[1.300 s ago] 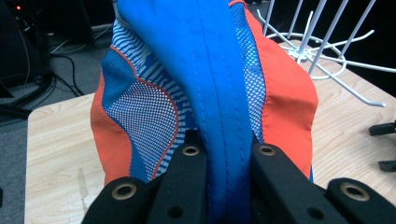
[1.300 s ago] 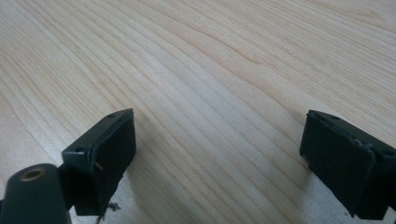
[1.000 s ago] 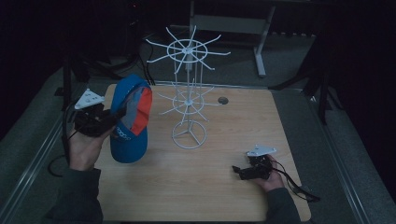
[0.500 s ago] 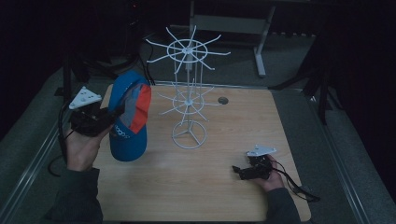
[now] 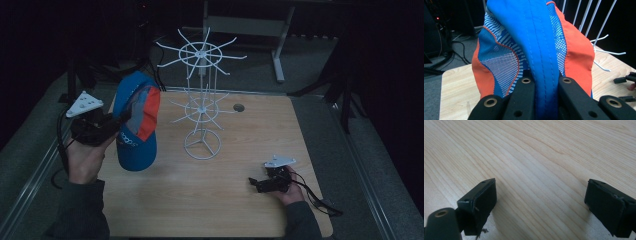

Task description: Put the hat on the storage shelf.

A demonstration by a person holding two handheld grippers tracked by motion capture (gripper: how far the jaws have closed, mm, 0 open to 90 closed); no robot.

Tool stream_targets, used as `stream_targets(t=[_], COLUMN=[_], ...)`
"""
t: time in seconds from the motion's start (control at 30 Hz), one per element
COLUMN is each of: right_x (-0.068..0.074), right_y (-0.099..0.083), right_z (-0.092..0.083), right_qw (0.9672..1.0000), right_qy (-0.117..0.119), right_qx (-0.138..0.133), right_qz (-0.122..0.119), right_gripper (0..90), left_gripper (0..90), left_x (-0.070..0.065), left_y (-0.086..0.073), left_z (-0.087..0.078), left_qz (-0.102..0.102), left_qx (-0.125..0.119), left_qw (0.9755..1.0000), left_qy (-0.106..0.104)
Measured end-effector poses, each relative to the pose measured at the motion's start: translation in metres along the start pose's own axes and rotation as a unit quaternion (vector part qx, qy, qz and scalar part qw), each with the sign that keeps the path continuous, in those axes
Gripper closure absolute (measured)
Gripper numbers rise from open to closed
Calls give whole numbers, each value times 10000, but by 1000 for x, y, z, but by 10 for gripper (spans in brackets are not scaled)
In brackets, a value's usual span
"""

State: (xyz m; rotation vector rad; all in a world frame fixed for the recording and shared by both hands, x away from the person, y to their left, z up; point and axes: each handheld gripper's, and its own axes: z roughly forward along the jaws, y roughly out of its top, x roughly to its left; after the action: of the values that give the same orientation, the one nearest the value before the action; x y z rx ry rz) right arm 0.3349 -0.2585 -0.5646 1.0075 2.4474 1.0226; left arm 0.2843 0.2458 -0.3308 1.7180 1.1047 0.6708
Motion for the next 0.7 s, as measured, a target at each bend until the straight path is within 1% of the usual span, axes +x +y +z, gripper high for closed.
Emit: stream_targets(t=[0.37, 0.7], right_x=[0, 0], right_y=[0, 0], right_z=[0, 0], right_qw=[10000, 10000], right_qy=[0, 1], right_qx=[2, 0], right_qz=[-1, 3], right_gripper=[104, 104], left_gripper=[885, 885], left_x=[-3, -3], left_y=[7, 11], left_z=[-7, -9], left_qz=[48, 58], left_qx=[-155, -204], left_qw=[9999, 9998], left_qy=[-42, -71])
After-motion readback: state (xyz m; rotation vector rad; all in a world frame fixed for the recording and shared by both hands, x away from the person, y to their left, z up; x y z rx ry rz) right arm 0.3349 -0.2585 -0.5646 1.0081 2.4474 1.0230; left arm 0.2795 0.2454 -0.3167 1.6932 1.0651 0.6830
